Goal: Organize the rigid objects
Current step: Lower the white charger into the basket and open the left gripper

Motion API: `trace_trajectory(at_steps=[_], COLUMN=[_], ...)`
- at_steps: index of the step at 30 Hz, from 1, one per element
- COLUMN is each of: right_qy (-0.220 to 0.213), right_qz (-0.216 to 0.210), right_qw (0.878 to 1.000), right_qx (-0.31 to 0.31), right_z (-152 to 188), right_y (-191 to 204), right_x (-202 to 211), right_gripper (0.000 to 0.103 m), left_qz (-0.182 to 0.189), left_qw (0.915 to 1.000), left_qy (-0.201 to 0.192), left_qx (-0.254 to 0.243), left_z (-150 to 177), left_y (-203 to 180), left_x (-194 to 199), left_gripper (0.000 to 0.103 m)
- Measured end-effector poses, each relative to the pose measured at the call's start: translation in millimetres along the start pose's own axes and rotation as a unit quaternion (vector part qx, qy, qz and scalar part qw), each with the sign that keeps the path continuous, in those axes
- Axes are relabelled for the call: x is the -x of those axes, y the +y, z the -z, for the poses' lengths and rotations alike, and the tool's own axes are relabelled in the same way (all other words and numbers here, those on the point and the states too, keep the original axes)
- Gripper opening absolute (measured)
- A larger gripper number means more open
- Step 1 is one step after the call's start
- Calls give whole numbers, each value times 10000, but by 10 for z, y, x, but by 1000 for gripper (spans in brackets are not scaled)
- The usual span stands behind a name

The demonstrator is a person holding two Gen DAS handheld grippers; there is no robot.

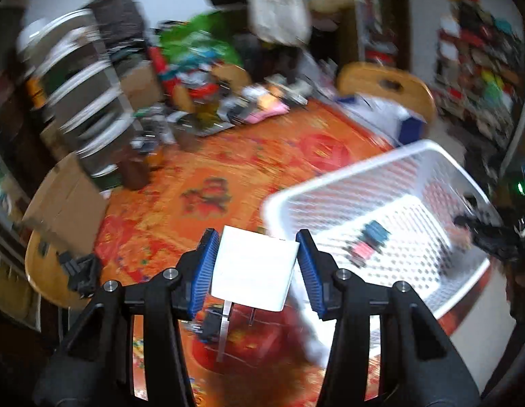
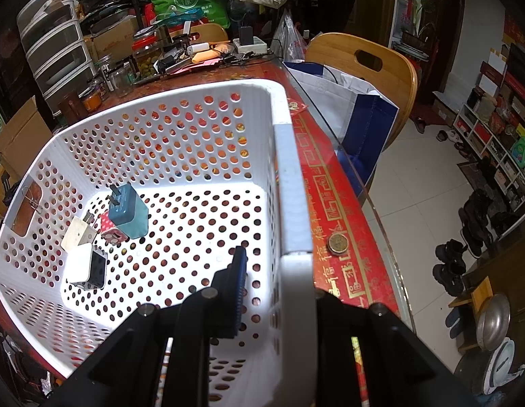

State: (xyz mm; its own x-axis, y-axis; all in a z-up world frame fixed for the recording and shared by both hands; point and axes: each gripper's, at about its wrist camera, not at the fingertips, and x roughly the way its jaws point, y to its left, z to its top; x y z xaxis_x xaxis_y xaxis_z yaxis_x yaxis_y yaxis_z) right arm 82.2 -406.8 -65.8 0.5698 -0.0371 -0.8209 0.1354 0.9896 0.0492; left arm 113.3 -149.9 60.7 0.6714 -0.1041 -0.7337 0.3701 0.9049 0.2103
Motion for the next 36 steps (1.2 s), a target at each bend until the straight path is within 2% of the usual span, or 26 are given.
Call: trace_trajectory(at_steps=[4, 8, 12, 15, 19, 21, 23, 24, 25, 28, 30, 31, 33, 36], right_qy=[36, 26, 22, 18, 10, 5, -2, -4, -3, 9, 3, 2, 2, -10], right_qz=[16, 8, 10, 4, -38, -53, -63, -68, -72, -70, -72, -72, -71, -72], right_qw=[10000, 10000, 10000, 10000, 10000, 10000, 10000, 10000, 10000, 10000, 9999, 9999, 9999, 9999], right_qx=[7, 13, 33, 43, 40, 42, 48, 49, 51, 69, 71, 72, 77, 83], right_z=[1, 5, 1, -4, -4, -2, -2, 0, 1, -1, -1, -3, -4, -4], right_y=[-4, -4, 6, 10, 14, 10, 8, 3, 2, 2, 1, 2, 3, 3], right_x=[-8, -6, 1, 4, 9, 11, 13, 12, 11, 8, 7, 7, 6, 7], right_gripper=[18, 18, 18, 18, 19, 19, 20, 20, 20, 20, 20, 20, 20, 20], left_qz=[104, 301, 246, 351, 294, 400, 571, 686, 752, 633, 499, 444, 324, -50], left_qw=[9950, 9814, 9756, 9727, 9695, 9707, 9764, 9803, 9863, 9965, 9982, 9982, 9983, 9979], left_qy=[731, 1495, 1708, 1882, 2017, 2010, 1787, 1567, 1189, 266, -198, -389, -474, -429], left_qx=[-674, -1163, -1359, -1315, -1361, -1253, -1067, -984, -862, -483, -256, -91, 117, 481], left_z=[-141, -102, -18, 0, -9, -13, -47, -70, -85, -5, 123, 241, 440, 734], left_y=[-617, -1066, -1217, -1236, -1211, -1157, -1030, -948, -806, -391, -124, 83, 370, 717], left_x=[-430, -959, -1189, -1280, -1401, -1429, -1303, -1189, -965, -393, -58, 144, 321, 310], left_gripper=[45, 42, 40, 32, 32, 32, 33, 37, 41, 92, 103, 103, 103, 103])
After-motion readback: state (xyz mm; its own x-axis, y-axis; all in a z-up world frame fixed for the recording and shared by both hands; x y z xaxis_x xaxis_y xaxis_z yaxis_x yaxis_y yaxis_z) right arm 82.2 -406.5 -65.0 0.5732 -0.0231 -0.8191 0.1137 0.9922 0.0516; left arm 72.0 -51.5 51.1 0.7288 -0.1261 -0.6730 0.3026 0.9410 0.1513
